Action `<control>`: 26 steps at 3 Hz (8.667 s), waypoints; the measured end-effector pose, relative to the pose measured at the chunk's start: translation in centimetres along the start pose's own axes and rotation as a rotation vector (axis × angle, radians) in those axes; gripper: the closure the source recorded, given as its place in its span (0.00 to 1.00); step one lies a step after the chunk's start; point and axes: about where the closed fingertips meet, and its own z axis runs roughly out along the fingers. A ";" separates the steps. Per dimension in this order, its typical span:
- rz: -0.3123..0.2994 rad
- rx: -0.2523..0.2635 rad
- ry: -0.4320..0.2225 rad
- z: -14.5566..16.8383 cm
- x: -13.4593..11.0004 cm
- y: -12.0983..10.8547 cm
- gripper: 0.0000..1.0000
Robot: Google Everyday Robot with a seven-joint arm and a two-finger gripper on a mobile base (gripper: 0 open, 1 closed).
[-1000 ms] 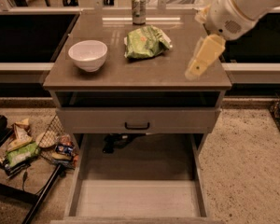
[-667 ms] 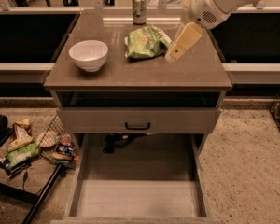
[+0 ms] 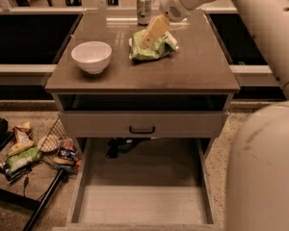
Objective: Place green jalapeno chip bag into middle drawer
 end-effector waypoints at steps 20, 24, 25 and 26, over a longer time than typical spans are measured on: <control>1.040 -0.417 -0.175 1.8 31.7 34.0 0.82; 1.031 -0.434 -0.177 2.1 31.1 34.2 0.00; 1.014 -0.440 -0.189 1.3 30.5 33.8 0.00; 0.892 -0.418 -0.117 -3.3 29.8 33.8 0.00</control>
Offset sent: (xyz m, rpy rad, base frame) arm 0.0842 0.0752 -0.0790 -0.0240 0.2117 -0.0652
